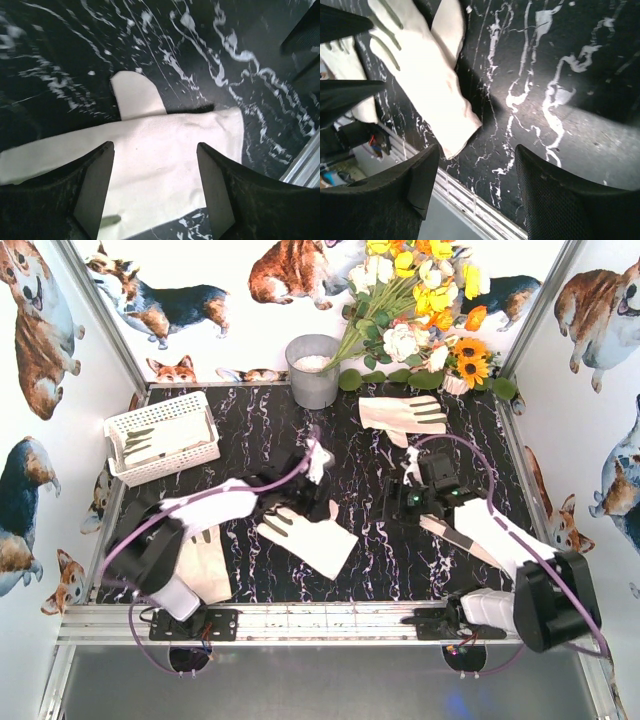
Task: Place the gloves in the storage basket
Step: Move the glove to the center of the board, then turn over the glove at the center of the board, then adjust the glove at the center of the board.
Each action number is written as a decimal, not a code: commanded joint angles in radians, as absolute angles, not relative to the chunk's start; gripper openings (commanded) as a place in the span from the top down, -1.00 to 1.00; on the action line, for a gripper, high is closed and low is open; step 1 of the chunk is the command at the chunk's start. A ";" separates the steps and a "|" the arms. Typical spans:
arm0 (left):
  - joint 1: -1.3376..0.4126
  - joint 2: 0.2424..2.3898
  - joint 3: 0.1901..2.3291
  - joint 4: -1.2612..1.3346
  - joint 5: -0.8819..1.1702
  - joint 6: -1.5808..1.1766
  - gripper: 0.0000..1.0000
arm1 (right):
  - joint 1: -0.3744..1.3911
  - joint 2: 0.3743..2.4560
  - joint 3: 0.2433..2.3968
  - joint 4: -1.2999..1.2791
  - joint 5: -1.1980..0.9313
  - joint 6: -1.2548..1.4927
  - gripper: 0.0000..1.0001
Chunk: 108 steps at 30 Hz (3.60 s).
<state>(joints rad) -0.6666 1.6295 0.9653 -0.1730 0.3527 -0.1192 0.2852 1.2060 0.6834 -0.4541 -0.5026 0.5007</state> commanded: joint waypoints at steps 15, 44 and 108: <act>-0.606 1.271 0.537 -0.086 0.052 -0.754 -0.08 | 0.403 1.554 0.758 -0.119 -0.707 0.445 -0.14; -0.606 1.286 0.620 -0.231 -0.077 -0.675 -0.64 | 0.432 1.642 0.786 0.003 -0.723 0.483 1.00; -0.757 1.237 0.706 -0.192 -0.143 -0.879 -0.98 | 0.615 1.186 0.816 -0.373 -0.101 0.500 -0.36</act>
